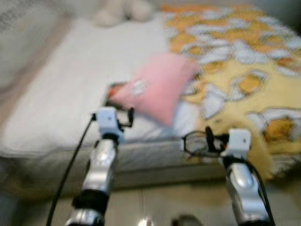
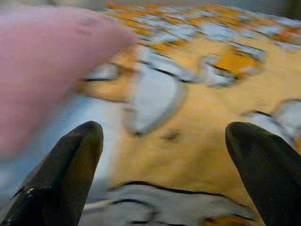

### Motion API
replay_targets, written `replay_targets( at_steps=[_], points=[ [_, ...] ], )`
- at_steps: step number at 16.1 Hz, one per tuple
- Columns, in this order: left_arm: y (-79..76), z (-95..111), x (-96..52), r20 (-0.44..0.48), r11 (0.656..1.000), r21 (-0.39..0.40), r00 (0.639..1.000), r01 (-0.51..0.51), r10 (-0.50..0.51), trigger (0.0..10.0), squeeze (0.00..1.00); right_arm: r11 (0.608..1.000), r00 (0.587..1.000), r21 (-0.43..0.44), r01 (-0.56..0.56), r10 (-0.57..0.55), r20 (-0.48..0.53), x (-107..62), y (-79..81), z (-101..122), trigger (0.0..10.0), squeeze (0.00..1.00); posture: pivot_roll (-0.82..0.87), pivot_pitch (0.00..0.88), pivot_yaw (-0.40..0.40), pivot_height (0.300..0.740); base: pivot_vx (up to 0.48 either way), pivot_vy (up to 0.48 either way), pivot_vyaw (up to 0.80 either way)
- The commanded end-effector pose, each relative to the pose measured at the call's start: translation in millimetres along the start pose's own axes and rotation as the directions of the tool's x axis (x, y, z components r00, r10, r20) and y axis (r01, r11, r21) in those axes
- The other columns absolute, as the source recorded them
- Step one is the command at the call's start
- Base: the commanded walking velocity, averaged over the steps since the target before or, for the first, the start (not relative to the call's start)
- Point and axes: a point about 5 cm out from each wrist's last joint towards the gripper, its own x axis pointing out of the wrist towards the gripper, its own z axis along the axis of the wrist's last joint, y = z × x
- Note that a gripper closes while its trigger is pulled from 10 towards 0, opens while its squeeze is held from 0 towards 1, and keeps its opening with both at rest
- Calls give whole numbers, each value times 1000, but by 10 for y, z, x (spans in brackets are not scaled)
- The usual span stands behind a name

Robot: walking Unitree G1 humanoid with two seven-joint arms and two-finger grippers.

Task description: Clean up the room

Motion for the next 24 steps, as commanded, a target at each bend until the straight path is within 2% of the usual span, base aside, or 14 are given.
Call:
replay_targets(
  at_steps=[1,6,7,9,10,12,13,14,15,17,18,19,22,24],
  points=[
    [-43,42,35,8,1000,5,1000,19,-19,10000,0,1000,1000,0,16,-16,-6,13,-26,4,10000,0,-217,0,66,740,480,0,-663],
    [-61,108,100,25,1000,0,1000,16,-16,10000,0,999,999,7,34,-34,24,42,-45,68,10000,0,-221,0,74,740,480,0,-134],
    [-59,153,123,41,1000,-4,999,7,-6,10000,0,999,998,-1,32,-32,48,68,-38,138,10000,0,-224,0,76,740,480,0,0],
    [35,385,224,113,998,-5,992,-64,64,10000,0,1000,988,4,0,-1,154,199,32,474,10000,0,-229,0,79,740,437,0,0],
    [89,496,299,133,997,-3,988,-84,83,10000,0,998,984,52,-20,10,176,270,74,605,10000,0,-229,0,81,740,394,274,0],
    [166,640,425,138,995,7,986,-97,95,10000,0,984,990,167,-53,30,138,363,146,681,10000,0,-228,0,82,740,386,285,0],
    [252,746,568,100,994,63,992,-87,80,10000,0,963,991,255,-84,55,120,425,189,727,10000,0,-228,0,85,740,0,0,0],
    [285,788,610,91,995,64,993,-80,74,10000,0,954,991,282,-97,67,116,443,208,743,10000,0,-228,0,85,740,0,0,0],
    [414,862,706,35,997,48,997,-68,66,10000,0,911,987,381,-158,137,83,478,308,752,10000,0,-237,0,90,740,0,0,0],
    [574,830,769,-122,999,34,992,-3,7,10000,0,831,978,522,-193,207,33,465,405,746,10000,0,-238,0,89,740,0,0,0],
    [629,807,765,-170,999,14,985,35,-32,10000,0,810,976,555,-188,217,13,418,420,722,10000,0,-237,0,86,740,0,0,0],
    [638,742,738,-232,991,3,964,137,-132,10000,0,789,975,594,-160,221,-31,323,432,590,10000,0,-240,0,84,740,0,0,0],
    [723,745,732,-245,991,-55,960,122,-132,10000,0,757,971,640,-127,227,-76,237,445,482,10000,0,-242,0,79,740,0,0,0],
    [759,779,730,-259,982,-87,948,169,-186,10000,0,755,968,643,-130,237,-83,106,413,465,10000,0,-248,2,80,740,0,0,0]
  ],
)
